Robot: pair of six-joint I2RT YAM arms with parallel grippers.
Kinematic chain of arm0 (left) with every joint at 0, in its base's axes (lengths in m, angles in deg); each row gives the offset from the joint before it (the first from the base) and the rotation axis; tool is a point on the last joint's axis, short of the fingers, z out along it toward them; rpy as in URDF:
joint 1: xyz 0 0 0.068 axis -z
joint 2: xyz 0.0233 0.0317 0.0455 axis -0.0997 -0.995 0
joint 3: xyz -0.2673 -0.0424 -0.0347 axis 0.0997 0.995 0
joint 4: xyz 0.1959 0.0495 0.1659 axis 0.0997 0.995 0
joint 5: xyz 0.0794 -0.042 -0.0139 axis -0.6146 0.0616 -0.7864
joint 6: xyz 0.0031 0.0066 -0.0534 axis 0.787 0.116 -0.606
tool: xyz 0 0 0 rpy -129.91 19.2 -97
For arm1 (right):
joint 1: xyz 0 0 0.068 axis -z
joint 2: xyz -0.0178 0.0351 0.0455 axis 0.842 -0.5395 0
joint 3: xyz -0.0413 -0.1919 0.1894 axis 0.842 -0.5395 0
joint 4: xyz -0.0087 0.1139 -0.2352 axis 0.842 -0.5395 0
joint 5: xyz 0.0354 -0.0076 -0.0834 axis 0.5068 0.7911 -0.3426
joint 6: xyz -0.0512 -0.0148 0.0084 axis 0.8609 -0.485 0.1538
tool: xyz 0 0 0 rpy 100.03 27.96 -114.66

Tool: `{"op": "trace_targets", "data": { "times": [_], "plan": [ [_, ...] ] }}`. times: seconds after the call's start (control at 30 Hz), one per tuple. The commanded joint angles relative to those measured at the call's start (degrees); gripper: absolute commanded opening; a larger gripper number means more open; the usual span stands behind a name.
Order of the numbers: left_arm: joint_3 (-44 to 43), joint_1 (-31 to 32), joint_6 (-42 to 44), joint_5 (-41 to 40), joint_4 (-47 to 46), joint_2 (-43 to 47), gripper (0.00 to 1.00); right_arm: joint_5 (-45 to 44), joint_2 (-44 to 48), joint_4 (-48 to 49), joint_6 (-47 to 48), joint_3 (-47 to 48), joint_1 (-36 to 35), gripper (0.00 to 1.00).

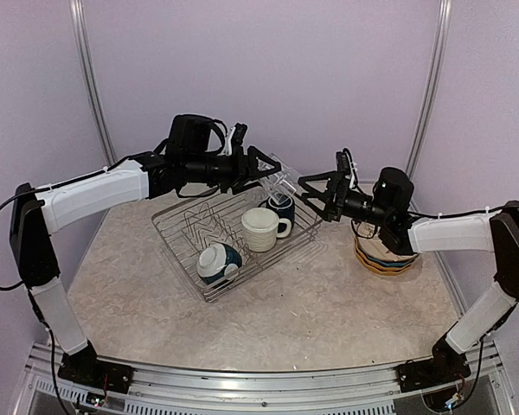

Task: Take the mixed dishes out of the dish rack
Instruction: Pass from the left arm to the right

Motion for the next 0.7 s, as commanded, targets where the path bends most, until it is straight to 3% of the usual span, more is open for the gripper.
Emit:
{"op": "trace_targets", "data": {
  "times": [0.0,0.3,0.37,0.5,0.67],
  "plan": [
    [1.9,1.0,-1.1,3.0,-15.1,-1.0,0.12,2.7,-0.6,15.4,-9.8,-3.4,-0.4,0.92],
    [3.2,1.7,2.5,11.8,-24.8,-4.3,0.13,2.3,2.7,21.6,-13.6,-7.5,-0.3,0.84],
    [3.5,2.2,3.9,13.2,-26.5,-5.0,0.14,2.4,3.2,20.8,-13.5,-7.5,-0.2,0.75],
    [4.5,2.2,7.0,16.4,-30.3,-5.6,0.13,0.8,4.6,19.2,-14.1,-8.1,-0.1,0.70],
    [3.4,2.1,12.1,20.9,-28.4,-6.6,0.11,2.2,5.1,13.0,-9.9,-4.8,0.2,0.75]
  ]
}}
